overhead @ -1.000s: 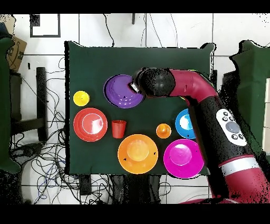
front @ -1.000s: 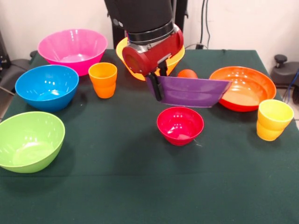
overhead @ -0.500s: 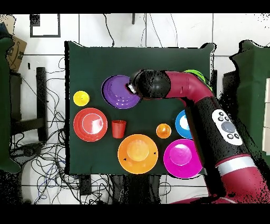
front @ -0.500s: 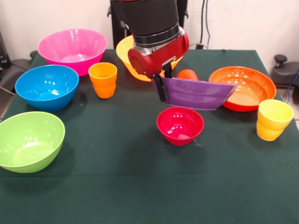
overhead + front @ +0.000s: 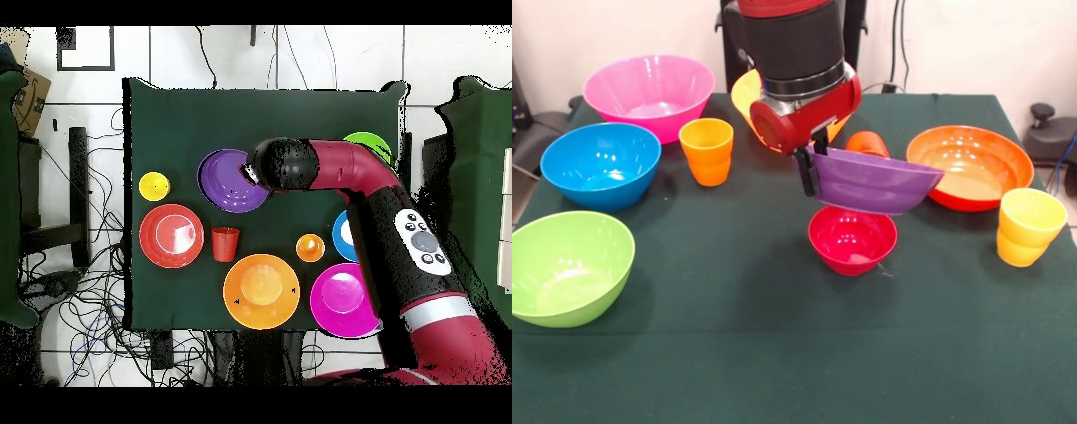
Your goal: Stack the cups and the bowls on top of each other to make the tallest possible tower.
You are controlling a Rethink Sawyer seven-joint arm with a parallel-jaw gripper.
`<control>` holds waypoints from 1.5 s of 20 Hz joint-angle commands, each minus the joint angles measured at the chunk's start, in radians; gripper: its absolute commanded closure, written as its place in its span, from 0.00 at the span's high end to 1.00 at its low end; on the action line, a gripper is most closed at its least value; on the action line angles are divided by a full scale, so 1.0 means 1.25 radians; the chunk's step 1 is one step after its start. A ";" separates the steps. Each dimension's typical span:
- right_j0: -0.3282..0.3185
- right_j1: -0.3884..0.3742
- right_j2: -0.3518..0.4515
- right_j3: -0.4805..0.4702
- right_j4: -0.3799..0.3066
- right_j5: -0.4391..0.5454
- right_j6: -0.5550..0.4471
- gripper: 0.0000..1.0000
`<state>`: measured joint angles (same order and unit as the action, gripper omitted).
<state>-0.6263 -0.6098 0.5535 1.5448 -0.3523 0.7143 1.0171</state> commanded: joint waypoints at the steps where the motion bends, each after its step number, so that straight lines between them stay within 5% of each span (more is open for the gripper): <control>1: 0.066 0.049 -0.106 -0.040 -0.055 0.016 0.152 0.00; 5: 0.089 0.064 -0.118 -0.072 -0.004 0.102 0.153 0.00; 10: 0.100 0.090 -0.099 -0.129 0.059 0.327 0.102 0.00; 20: 0.080 0.123 -0.046 -0.158 0.080 0.555 0.003 0.00; 30: 0.043 0.157 -0.005 -0.139 0.094 0.530 -0.037 0.00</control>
<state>-0.5548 -0.4758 0.4894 1.3871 -0.2669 1.3586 1.0406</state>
